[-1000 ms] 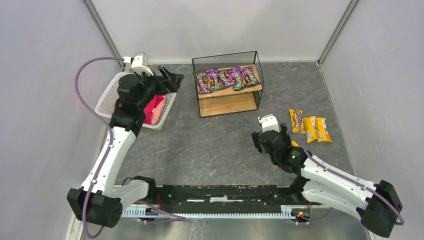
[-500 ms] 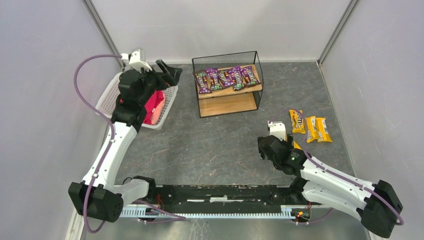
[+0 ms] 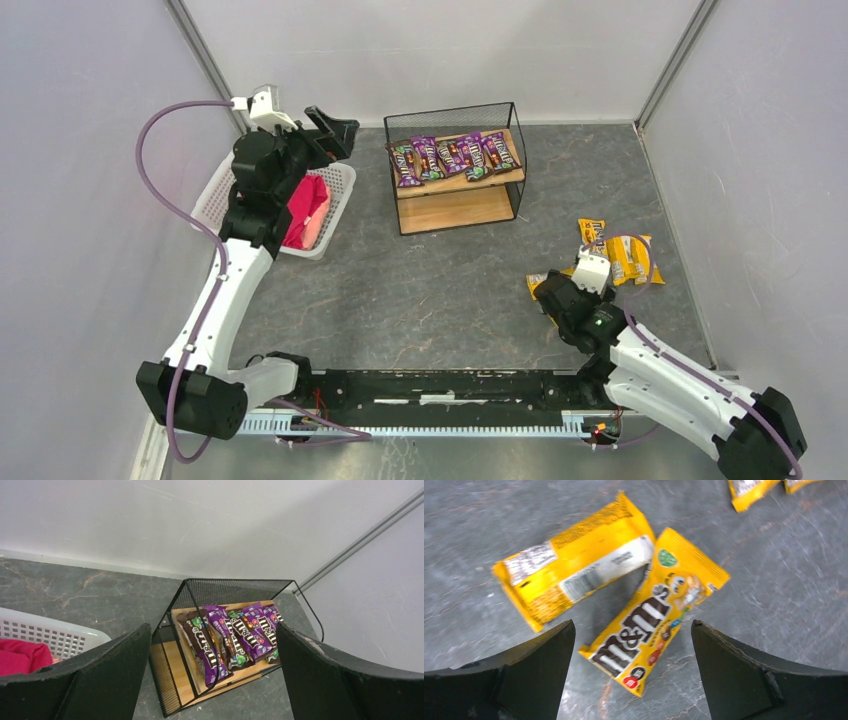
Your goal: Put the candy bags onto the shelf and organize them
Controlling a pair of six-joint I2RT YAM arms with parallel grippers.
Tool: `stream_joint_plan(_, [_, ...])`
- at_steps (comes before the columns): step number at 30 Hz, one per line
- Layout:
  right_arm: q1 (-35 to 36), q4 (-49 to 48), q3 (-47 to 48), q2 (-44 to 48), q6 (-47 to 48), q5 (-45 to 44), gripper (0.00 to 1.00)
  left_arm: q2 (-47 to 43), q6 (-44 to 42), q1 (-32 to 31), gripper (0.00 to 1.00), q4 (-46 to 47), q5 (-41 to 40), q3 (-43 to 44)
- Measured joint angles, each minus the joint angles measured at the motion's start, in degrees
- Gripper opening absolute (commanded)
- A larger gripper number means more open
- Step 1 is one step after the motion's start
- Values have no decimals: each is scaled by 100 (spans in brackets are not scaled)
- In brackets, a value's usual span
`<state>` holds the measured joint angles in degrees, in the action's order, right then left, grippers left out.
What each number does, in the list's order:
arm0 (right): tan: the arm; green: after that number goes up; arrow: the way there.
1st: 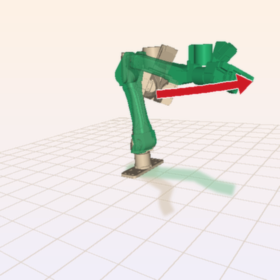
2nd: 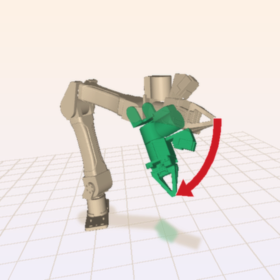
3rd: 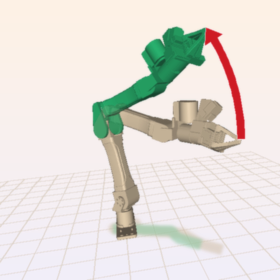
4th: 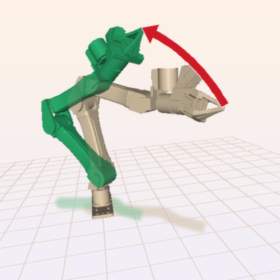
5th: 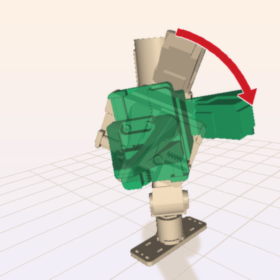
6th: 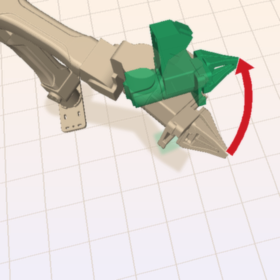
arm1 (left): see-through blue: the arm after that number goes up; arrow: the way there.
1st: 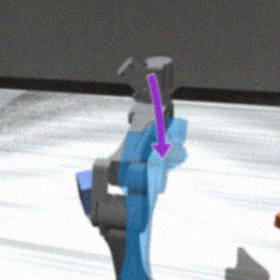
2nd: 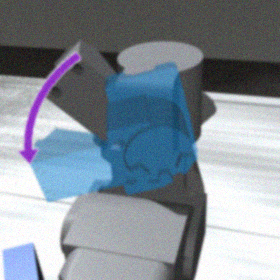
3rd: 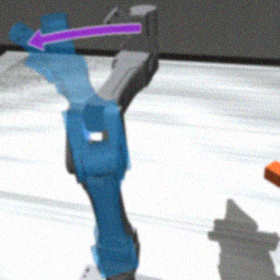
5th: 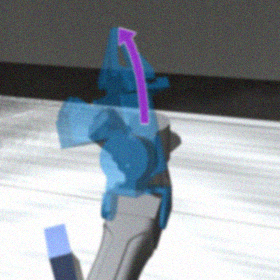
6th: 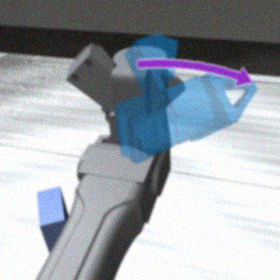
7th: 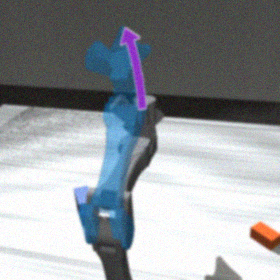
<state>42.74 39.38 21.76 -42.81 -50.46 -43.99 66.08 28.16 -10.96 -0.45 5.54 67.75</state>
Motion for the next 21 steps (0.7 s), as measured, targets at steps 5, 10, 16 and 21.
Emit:
stream_joint_plan(5, [-656,13,-358,-4,-229,214,86,-85,-44,-2,100,-55,59,-68])
stream_joint_plan(10, [-767,-273,-520,-68,-190,660,75,-310,-144,-4,100,-44,61,-68])
stream_joint_plan(16, [-796,-846,-538,-326,299,1191,59,-400,-166,-4,100,-26,66,-68])
stream_joint_plan(21, [-726,-1233,-538,-369,887,1641,57,-407,-168,-4,100,-28,66,-68])
